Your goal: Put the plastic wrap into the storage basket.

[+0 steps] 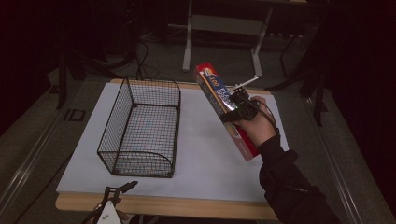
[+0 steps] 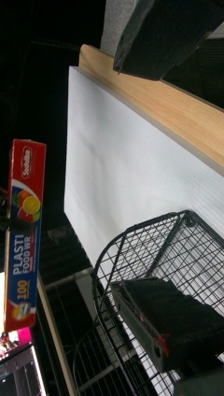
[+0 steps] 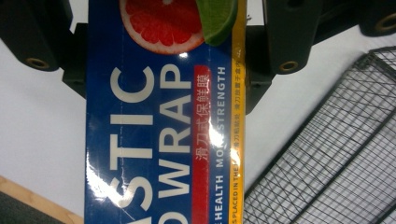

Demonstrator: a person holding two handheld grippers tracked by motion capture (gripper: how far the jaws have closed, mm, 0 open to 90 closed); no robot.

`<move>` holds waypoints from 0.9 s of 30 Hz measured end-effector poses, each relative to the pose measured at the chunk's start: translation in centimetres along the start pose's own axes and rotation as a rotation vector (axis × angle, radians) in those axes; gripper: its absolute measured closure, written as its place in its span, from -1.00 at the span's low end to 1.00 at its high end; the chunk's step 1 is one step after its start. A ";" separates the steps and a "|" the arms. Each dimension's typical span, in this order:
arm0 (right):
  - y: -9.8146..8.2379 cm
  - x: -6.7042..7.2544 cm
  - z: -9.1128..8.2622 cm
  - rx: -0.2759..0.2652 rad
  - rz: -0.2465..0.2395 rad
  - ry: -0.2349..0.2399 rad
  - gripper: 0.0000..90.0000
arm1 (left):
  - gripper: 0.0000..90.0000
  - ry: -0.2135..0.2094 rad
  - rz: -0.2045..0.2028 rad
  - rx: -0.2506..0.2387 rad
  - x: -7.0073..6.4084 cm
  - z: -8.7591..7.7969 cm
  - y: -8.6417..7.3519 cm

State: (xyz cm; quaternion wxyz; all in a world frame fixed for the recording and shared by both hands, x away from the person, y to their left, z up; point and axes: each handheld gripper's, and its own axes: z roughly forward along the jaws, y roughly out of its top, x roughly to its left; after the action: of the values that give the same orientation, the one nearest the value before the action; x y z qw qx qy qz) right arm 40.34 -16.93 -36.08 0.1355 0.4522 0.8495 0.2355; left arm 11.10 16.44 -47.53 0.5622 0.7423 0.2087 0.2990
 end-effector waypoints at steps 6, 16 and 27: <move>1.5 1.9 -0.4 -0.040 -0.019 -0.035 -0.11 | -1.00 0.000 0.004 0.008 0.0 0.1 0.0; 4.1 5.9 -0.3 -0.095 -0.044 0.030 -0.11 | -1.00 -0.005 0.003 0.007 0.0 0.1 -0.1; 7.8 11.1 -0.1 -0.146 -0.062 0.099 -0.11 | -1.00 -0.006 0.002 -0.004 0.1 -0.1 0.0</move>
State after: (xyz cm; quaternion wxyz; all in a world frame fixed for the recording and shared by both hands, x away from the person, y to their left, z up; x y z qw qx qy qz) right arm 39.63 -3.98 -32.11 0.1332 0.4026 0.8493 0.3144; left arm 11.07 16.55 -47.54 0.5642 0.7421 0.2058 0.2977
